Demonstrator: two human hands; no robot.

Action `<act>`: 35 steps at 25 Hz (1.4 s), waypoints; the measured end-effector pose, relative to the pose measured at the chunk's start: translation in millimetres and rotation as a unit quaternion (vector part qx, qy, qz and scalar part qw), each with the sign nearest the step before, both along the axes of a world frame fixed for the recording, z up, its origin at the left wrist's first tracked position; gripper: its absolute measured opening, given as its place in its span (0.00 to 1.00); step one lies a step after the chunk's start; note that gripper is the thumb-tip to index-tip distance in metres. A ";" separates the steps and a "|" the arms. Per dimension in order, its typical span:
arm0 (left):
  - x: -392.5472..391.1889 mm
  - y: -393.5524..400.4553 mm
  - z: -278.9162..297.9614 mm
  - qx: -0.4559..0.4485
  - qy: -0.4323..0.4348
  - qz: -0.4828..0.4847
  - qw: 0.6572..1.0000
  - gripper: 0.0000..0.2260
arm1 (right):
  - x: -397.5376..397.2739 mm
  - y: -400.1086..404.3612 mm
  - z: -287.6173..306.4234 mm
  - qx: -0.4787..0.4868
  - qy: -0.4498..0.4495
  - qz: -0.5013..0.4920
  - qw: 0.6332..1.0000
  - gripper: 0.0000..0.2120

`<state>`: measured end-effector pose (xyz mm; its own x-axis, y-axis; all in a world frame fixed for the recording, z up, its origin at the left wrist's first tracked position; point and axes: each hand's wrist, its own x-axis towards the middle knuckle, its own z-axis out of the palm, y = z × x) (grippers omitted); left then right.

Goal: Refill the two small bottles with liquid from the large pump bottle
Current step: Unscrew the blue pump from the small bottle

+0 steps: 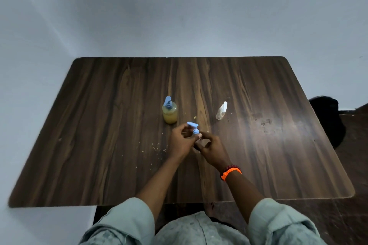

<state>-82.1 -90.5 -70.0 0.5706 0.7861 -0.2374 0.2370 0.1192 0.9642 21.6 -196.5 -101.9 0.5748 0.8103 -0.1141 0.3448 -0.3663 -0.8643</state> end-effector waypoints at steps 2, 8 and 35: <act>10.0 0.4 0.1 -0.007 0.027 0.027 0.999 0.15 | 3.3 2.6 0.9 0.004 0.001 -0.003 1.000 0.10; 34.2 -5.4 1.2 0.001 0.036 -0.022 0.999 0.06 | 39.1 -1.8 -3.1 -0.005 0.010 0.001 1.000 0.17; -64.8 21.1 -41.5 0.041 0.355 0.079 0.931 0.16 | 23.1 8.0 -5.1 -0.108 0.056 -0.014 0.993 0.22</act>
